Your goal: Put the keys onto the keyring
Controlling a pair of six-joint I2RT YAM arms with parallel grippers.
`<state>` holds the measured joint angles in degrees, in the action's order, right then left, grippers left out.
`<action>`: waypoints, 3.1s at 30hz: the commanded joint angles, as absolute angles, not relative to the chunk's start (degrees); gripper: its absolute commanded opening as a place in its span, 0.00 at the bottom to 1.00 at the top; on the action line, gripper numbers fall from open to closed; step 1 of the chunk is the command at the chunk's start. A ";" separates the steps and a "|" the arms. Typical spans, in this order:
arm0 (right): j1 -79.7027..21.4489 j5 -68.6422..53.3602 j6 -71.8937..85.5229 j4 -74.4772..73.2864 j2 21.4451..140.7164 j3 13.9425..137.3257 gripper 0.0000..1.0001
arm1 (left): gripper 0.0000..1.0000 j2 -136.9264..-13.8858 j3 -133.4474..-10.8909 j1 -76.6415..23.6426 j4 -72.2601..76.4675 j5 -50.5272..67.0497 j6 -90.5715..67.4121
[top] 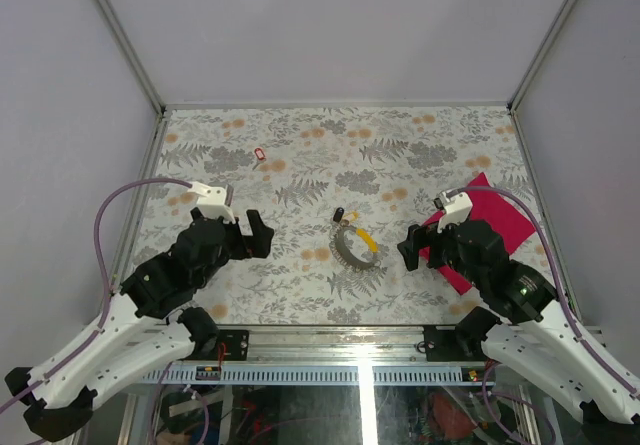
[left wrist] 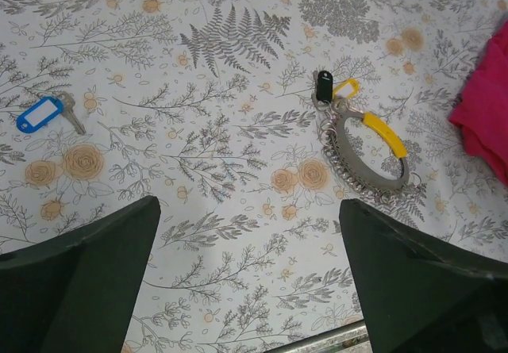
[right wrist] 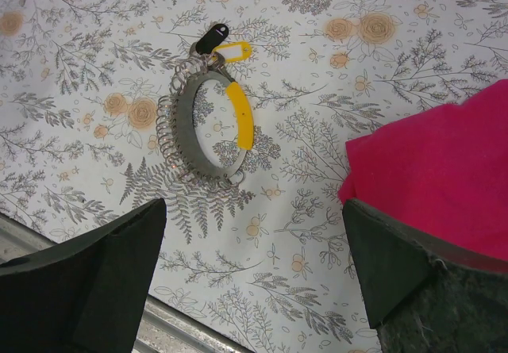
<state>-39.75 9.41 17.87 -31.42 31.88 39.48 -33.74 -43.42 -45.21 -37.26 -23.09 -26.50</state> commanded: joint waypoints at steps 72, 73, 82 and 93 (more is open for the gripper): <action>-39.70 -12.76 15.99 -20.79 87.27 48.60 0.84 | 1.00 -36.74 -45.12 -44.77 -34.72 -21.07 -26.28; -39.72 -12.89 15.74 -20.70 87.49 48.68 0.84 | 1.00 -36.74 -45.12 -44.82 -34.72 -21.17 -26.28; -39.84 -16.15 15.81 -19.64 89.90 48.83 0.85 | 1.00 -36.87 -45.17 -44.83 -34.67 -20.94 -26.28; -45.81 -16.19 19.10 -20.49 91.41 50.88 0.85 | 1.00 -36.75 -45.18 -44.84 -34.69 -20.83 -26.28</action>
<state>-42.30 -14.72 17.04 -20.25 89.54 48.66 -36.97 -43.51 -45.21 -37.23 -21.32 -26.50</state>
